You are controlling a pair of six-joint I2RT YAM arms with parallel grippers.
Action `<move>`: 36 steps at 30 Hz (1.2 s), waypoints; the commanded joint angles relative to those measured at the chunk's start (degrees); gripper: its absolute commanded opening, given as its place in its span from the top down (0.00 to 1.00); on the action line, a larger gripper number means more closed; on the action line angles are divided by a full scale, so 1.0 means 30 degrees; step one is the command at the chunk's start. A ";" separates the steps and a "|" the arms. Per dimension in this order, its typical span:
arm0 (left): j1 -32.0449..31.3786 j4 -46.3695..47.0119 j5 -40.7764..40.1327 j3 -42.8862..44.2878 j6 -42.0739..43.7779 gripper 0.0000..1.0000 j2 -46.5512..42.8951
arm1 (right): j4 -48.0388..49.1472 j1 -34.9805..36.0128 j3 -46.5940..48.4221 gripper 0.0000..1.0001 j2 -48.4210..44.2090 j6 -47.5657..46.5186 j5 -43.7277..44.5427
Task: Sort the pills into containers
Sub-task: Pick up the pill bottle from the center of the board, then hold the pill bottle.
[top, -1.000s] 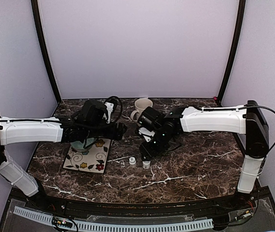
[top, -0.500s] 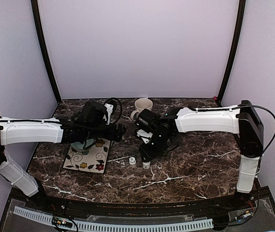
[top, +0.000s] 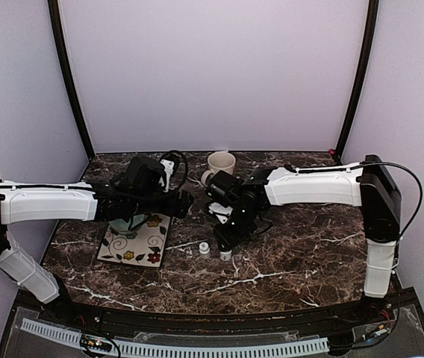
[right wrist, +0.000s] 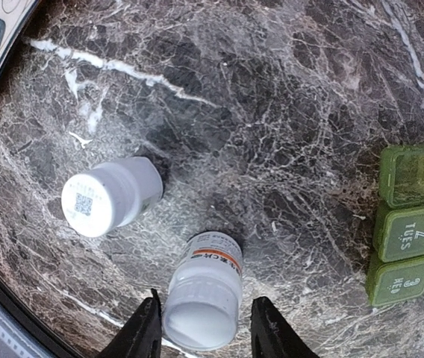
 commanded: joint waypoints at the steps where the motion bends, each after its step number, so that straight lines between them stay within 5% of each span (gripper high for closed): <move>1: -0.0111 -0.0083 -0.0258 -0.0153 -0.0055 0.08 -0.0063 | -0.0247 0.0194 0.0582 0.61 0.0270 -0.0225 0.0051; 9: -0.0111 -0.0152 -0.0374 -0.0174 -0.0114 0.08 -0.0051 | -0.0378 0.0194 0.0626 0.75 0.0489 -0.0384 -0.0084; 17: -0.0111 -0.0187 -0.0325 -0.0048 -0.0144 0.08 -0.0175 | -0.0496 0.0147 0.0739 1.00 -0.0393 -0.0169 0.0554; 28: 0.0489 0.1291 0.4305 -0.0062 -0.0539 0.05 -0.0938 | 0.2753 -0.2139 -0.1393 1.00 -0.4917 0.1569 -0.2672; 36: 0.1971 0.4704 0.9553 -0.1679 -0.3722 0.05 -0.2131 | 0.7461 -0.3804 -0.4116 1.00 -0.7014 0.3620 -0.6957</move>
